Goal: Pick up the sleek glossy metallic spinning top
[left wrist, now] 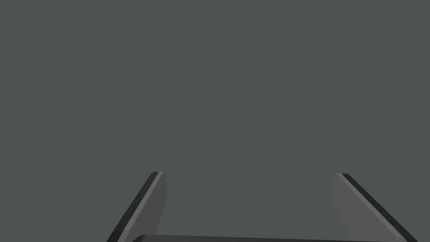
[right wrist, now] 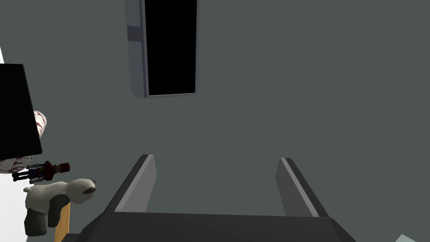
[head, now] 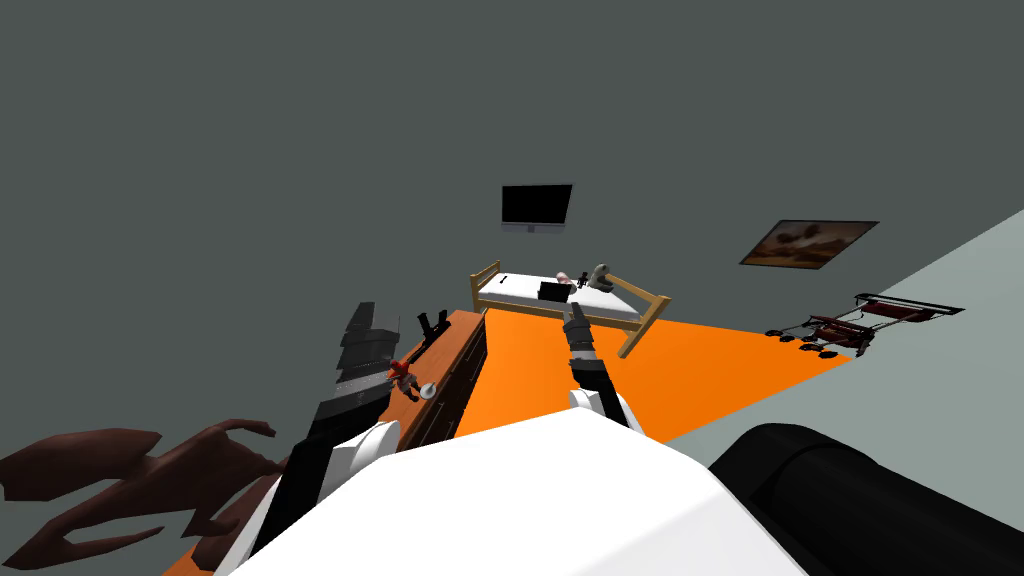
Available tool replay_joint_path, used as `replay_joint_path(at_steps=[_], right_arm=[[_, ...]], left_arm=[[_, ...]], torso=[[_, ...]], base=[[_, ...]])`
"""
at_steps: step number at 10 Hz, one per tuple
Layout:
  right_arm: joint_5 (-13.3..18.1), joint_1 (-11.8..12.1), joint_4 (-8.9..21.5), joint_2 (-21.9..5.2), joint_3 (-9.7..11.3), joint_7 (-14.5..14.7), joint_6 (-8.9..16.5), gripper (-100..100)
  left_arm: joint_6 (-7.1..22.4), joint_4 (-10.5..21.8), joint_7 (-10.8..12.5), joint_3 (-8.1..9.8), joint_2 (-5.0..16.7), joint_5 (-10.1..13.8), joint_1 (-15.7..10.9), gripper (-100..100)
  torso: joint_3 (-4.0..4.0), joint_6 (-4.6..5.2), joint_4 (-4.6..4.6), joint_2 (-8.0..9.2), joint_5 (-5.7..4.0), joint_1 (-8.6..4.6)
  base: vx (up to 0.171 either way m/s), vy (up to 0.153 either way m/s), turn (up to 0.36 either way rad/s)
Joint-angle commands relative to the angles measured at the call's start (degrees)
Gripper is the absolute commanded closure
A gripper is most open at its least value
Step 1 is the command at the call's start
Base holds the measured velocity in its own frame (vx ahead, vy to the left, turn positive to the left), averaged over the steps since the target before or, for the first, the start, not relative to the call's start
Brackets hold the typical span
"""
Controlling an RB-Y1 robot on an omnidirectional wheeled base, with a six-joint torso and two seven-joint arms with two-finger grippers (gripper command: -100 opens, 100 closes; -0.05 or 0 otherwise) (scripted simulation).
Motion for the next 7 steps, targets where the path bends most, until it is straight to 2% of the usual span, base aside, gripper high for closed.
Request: replay_joint_path(at_steps=[1,2,7], right_arm=[[0.00,0.00,0.00,0.00,0.00,0.00,0.00,0],[0.00,0.00,0.00,0.00,0.00,0.00,0.00,0],[0.00,0.00,0.00,0.00,0.00,0.00,0.00,0]], left_arm=[[0.53,1.98,0.91,0.13,1.57,0.65,-0.67,-100],[1.10,4.09,1.88,0.27,2.73,1.35,-1.40,-100],[3.24,11.59,5.51,0.64,5.18,3.95,-4.14,-100]], torso=[[0.00,0.00,0.00,0.00,0.00,0.00],[-0.02,0.00,-0.01,-0.03,0.01,0.04],[-0.02,0.00,-0.01,-0.04,0.02,0.06]], base=[[0.004,0.008,0.005],[0.010,0.022,0.003],[0.008,0.015,0.000]])
